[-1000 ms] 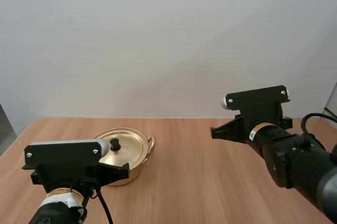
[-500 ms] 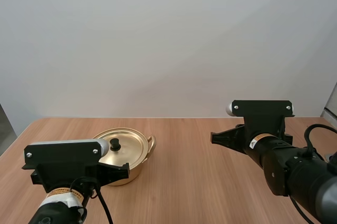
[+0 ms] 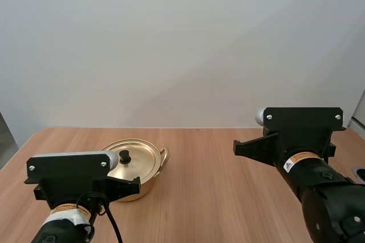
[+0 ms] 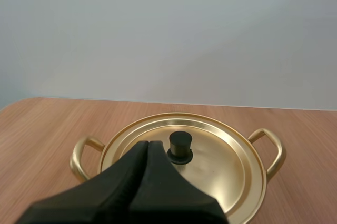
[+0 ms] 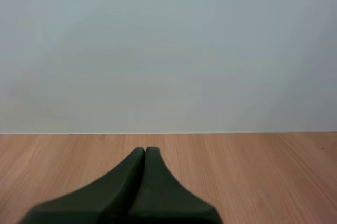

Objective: Open the pot, put the car inside, and close it

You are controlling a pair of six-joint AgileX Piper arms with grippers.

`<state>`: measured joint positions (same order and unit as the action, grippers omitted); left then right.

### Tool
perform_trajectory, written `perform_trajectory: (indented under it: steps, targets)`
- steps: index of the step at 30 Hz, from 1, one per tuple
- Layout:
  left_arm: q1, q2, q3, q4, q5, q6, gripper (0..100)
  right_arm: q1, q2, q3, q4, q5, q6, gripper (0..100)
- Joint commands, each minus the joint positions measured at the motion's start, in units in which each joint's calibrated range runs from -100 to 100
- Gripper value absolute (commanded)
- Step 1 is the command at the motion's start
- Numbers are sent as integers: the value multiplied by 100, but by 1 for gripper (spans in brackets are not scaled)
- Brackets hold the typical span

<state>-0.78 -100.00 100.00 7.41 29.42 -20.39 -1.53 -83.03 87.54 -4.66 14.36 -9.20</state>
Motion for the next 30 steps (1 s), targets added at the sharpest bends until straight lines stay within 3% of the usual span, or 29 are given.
perform_trajectory:
  steps: [1, 8, 21, 30]
  targets:
    - [2, 0, 0, 7, 8, -1, 0, 1, -828, 4, -27, 816, 1, 0]
    - [2, 0, 0, 7, 8, -1, 0, 1, -1573, 4, -27, 1547, -8, 0]
    - [2, 0, 0, 7, 8, -1, 0, 1, -1697, 30, 61, 2636, -8, 0]
    - [2, 0, 0, 7, -9, -1, 0, 1, -1697, 823, -37, 2185, -8, 0]
